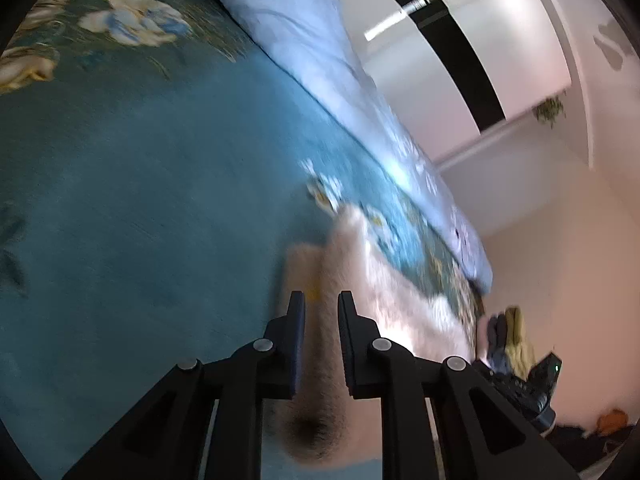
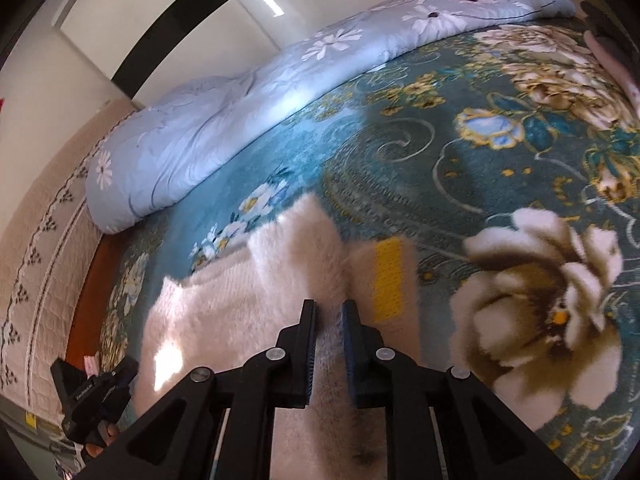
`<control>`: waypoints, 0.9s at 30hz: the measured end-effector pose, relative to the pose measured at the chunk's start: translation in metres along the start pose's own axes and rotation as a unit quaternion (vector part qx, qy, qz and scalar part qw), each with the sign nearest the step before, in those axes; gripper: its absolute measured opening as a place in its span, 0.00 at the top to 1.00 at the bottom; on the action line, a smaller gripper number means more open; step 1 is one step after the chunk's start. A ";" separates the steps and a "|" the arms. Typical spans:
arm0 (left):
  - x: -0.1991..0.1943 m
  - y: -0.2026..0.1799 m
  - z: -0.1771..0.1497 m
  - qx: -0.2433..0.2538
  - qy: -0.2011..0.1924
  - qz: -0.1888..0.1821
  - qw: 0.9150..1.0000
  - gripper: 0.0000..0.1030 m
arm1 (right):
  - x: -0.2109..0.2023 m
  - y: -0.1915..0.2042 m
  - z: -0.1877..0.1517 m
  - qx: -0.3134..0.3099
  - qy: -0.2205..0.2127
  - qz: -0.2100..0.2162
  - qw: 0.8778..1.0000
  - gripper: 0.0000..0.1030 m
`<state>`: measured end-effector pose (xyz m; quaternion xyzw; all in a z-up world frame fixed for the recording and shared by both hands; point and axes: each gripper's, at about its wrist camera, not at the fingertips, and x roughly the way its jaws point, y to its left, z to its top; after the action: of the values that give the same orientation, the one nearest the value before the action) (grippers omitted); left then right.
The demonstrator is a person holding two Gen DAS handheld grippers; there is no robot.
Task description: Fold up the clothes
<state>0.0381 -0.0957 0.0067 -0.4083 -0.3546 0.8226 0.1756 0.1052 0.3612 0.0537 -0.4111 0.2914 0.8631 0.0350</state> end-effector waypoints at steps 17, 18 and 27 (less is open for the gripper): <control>0.046 -0.074 -0.046 0.177 0.101 0.025 0.979 0.76 | 0.017 0.075 -0.033 -0.162 0.003 -0.058 0.985 0.79; 0.048 -0.072 -0.046 0.170 0.104 0.024 0.980 0.76 | 0.022 0.068 -0.032 -0.152 0.009 -0.064 0.986 0.79; 0.054 -0.057 -0.041 0.122 0.115 0.000 0.986 0.76 | 0.034 0.053 -0.032 -0.132 0.023 -0.058 0.989 0.79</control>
<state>0.0386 -0.0073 0.0016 -0.4757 -0.2296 0.8071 0.2638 0.0891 0.2941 0.0378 -0.4479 0.1517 0.8808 0.0238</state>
